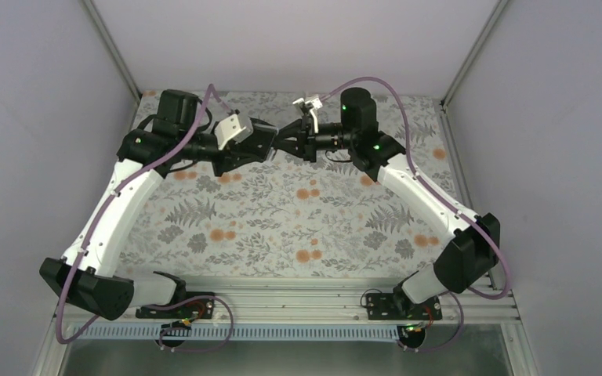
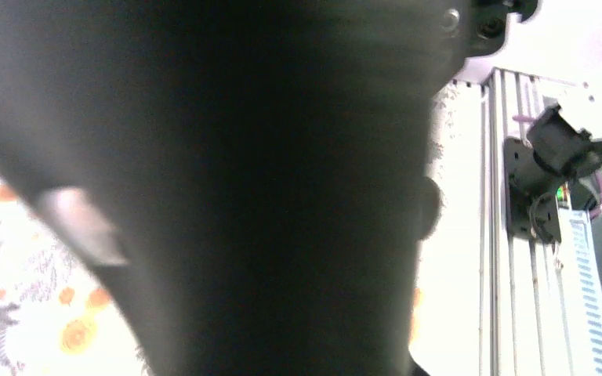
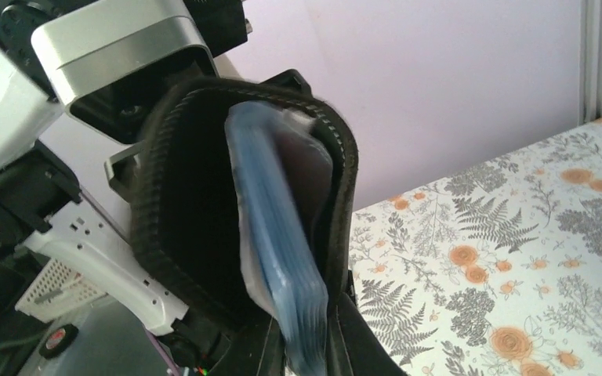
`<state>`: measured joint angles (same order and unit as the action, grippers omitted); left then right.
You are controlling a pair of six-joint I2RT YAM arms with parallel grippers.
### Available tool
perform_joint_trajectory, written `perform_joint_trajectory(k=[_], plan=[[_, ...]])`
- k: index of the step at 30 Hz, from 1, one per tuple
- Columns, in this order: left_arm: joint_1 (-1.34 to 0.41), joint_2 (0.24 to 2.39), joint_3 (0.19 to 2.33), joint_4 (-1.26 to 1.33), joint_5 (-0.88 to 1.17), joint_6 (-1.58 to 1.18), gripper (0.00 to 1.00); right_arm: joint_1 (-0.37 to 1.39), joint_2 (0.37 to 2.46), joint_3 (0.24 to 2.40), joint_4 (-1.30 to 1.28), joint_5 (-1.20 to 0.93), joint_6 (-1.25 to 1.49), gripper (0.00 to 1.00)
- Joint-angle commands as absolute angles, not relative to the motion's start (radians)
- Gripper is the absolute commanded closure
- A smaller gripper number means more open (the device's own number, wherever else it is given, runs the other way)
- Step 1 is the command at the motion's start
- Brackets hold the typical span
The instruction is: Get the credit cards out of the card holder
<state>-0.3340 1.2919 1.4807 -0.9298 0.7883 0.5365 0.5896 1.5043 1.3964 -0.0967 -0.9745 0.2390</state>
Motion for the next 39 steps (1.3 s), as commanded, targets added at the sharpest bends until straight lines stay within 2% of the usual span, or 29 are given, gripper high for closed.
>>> perform_joint_trajectory(k=[1, 2, 5, 6, 11, 16, 28, 34, 37, 39], plan=[[-0.337, 1.273, 1.495, -0.935, 0.799, 0.555, 0.93, 0.590, 1.475, 1.431, -0.143, -1.010, 0.181, 0.93], [-0.337, 1.271, 1.495, -0.940, 0.805, 0.558, 0.97, 0.590, 1.471, 1.430, -0.156, -1.004, 0.163, 0.88], [-0.337, 1.264, 1.504, -0.968, 0.827, 0.593, 0.98, 0.586, 1.438, 1.418, -0.203, -0.955, 0.102, 0.63], [-0.336, 1.260, 1.508, -0.980, 0.839, 0.608, 0.98, 0.584, 1.419, 1.404, -0.210, -0.943, 0.088, 0.59], [-0.336, 1.239, 1.486, -0.992, 0.894, 0.643, 0.98, 0.581, 1.307, 1.330, -0.185, -0.886, 0.049, 0.46], [-0.337, 1.238, 1.476, -0.991, 0.914, 0.647, 0.98, 0.594, 1.256, 1.299, -0.145, -0.784, 0.062, 0.40], [-0.336, 1.236, 1.503, -1.043, 1.013, 0.703, 0.98, 0.625, 1.306, 1.314, -0.134, -0.791, 0.018, 0.33], [-0.337, 1.232, 1.500, -1.059, 1.028, 0.725, 0.98, 0.624, 1.330, 1.319, -0.147, -0.772, 0.006, 0.49], [-0.337, 1.230, 1.499, -1.067, 1.039, 0.738, 0.98, 0.624, 1.333, 1.319, -0.144, -0.775, 0.006, 0.51], [-0.337, 1.229, 1.498, -1.063, 1.037, 0.734, 0.98, 0.626, 1.339, 1.321, -0.135, -0.799, 0.010, 0.48]])
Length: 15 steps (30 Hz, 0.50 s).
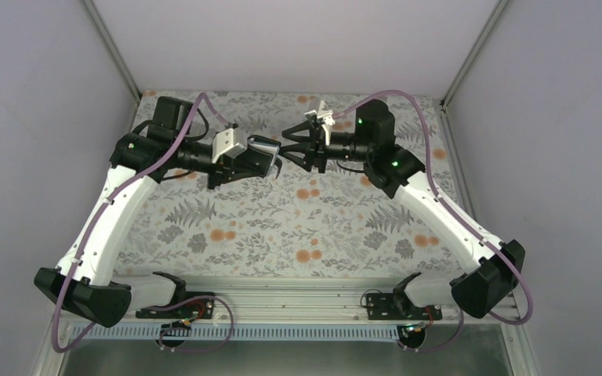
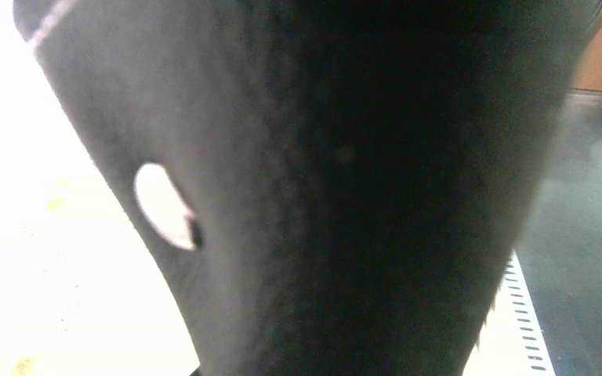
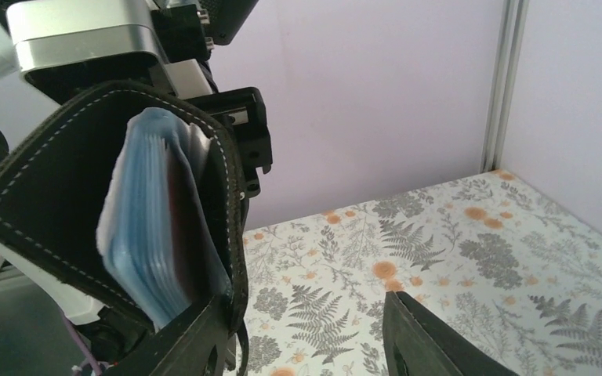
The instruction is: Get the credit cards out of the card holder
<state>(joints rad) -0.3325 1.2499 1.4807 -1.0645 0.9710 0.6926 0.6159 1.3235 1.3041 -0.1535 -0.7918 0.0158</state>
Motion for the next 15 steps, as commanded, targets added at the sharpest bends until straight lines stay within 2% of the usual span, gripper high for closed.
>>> perform_joint_trajectory(k=[1, 9, 11, 13, 15], plan=[[-0.337, 1.231, 1.497, -1.060, 1.035, 0.728, 0.98, 0.627, 1.343, 1.323, -0.132, -0.817, 0.013, 0.46], [-0.336, 1.231, 1.498, -1.051, 1.033, 0.718, 0.98, 0.661, 1.340, 1.323, -0.138, -0.946, -0.051, 0.33], [-0.337, 1.235, 1.497, -1.051, 1.040, 0.718, 0.98, 0.666, 1.339, 1.320, -0.131, -0.986, -0.058, 0.33], [-0.337, 1.239, 1.498, -1.051, 1.043, 0.715, 0.97, 0.674, 1.346, 1.321, -0.107, -1.012, -0.042, 0.38], [-0.337, 1.243, 1.500, -1.046, 1.039, 0.707, 0.98, 0.683, 1.360, 1.326, -0.081, -1.034, -0.018, 0.49]])
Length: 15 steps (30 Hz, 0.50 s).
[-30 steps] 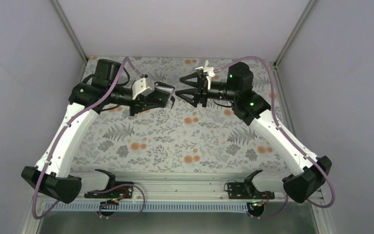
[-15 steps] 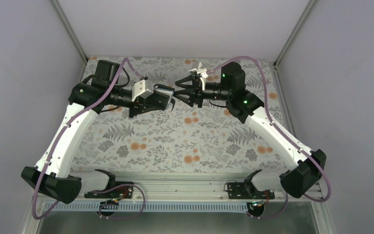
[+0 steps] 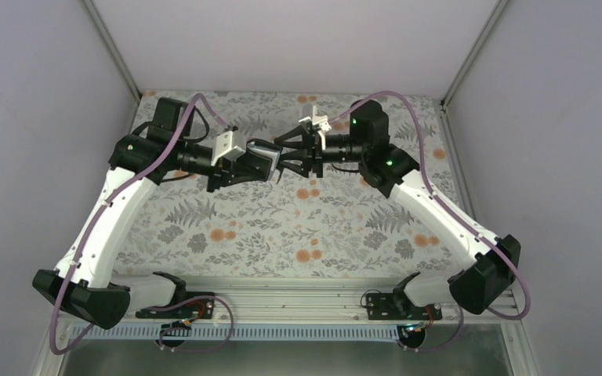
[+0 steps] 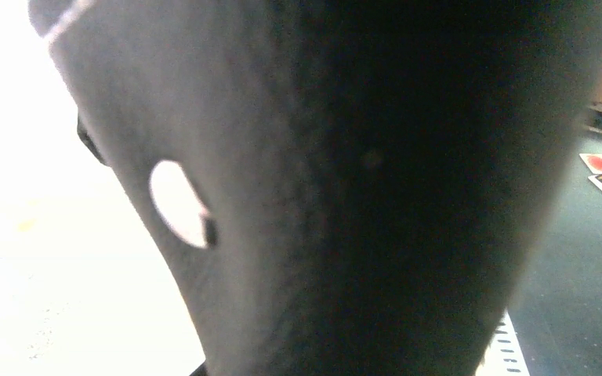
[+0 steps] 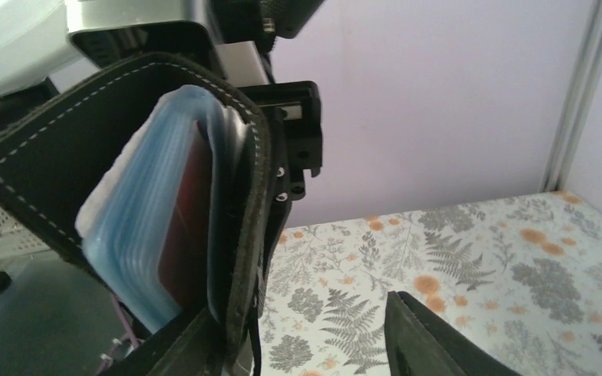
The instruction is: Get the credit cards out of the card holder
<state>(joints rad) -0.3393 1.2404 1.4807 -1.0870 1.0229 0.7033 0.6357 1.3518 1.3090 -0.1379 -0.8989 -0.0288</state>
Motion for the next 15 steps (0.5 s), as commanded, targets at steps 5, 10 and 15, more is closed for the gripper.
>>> perform_joint_trajectory(k=[5, 10, 15], plan=[[-0.336, 1.240, 1.498, -1.029, 1.009, 0.680, 0.97, 0.693, 1.372, 1.321, -0.049, -1.062, 0.004, 0.86], [-0.336, 1.222, 1.492, -0.999, 0.944, 0.649, 0.45, 0.693, 1.350, 1.299, -0.049, -0.960, 0.062, 0.96], [-0.331, 1.214, 1.485, -0.894, 0.683, 0.512, 0.00, 0.681, 1.411, 1.385, -0.221, -0.590, 0.245, 0.96]])
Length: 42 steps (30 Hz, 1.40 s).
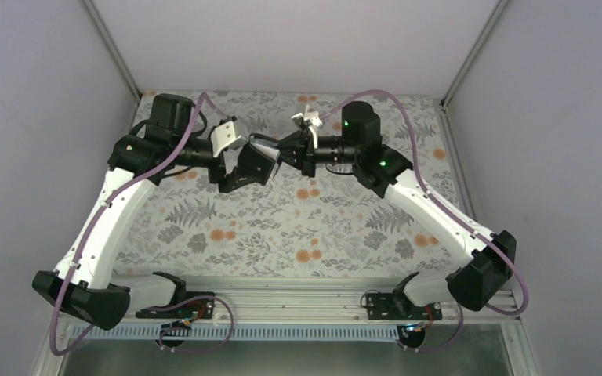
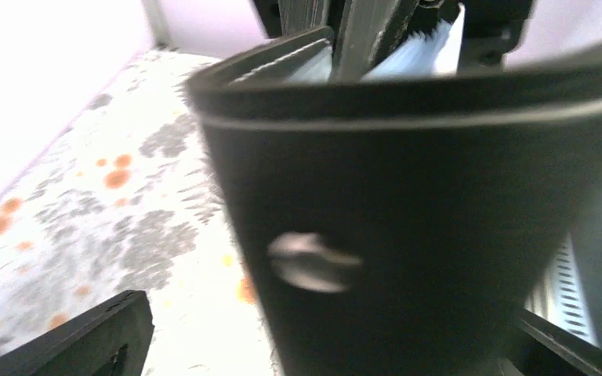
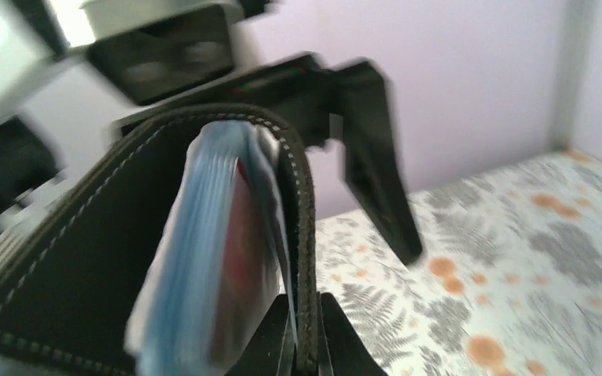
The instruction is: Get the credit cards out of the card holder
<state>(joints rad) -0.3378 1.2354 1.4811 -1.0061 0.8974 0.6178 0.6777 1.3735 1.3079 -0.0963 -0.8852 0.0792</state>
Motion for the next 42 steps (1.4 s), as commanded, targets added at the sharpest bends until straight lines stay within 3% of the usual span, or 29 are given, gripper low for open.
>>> perform_joint_trajectory(k=[1, 7, 25, 32, 42], plan=[[-0.330, 1.214, 1.482, -0.876, 0.617, 0.494, 0.00, 0.680, 1.428, 1.404, -0.271, -0.517, 0.280, 0.96], [-0.332, 1.231, 1.424, -0.796, 0.383, 0.447, 0.00, 0.693, 1.450, 1.394, -0.264, -0.316, 0.441, 0.96], [-0.365, 1.342, 1.470, -0.756, 0.410, 0.356, 0.00, 0.716, 1.516, 1.429, -0.074, -0.504, 0.564, 0.96], [-0.395, 1.312, 1.456, -0.730, 0.223, 0.414, 0.00, 0.709, 1.589, 1.503, -0.002, -0.628, 0.632, 0.96], [-0.401, 1.269, 1.499, -0.695, 0.204, 0.450, 0.00, 0.709, 1.574, 1.478, 0.026, -0.550, 0.667, 0.96]])
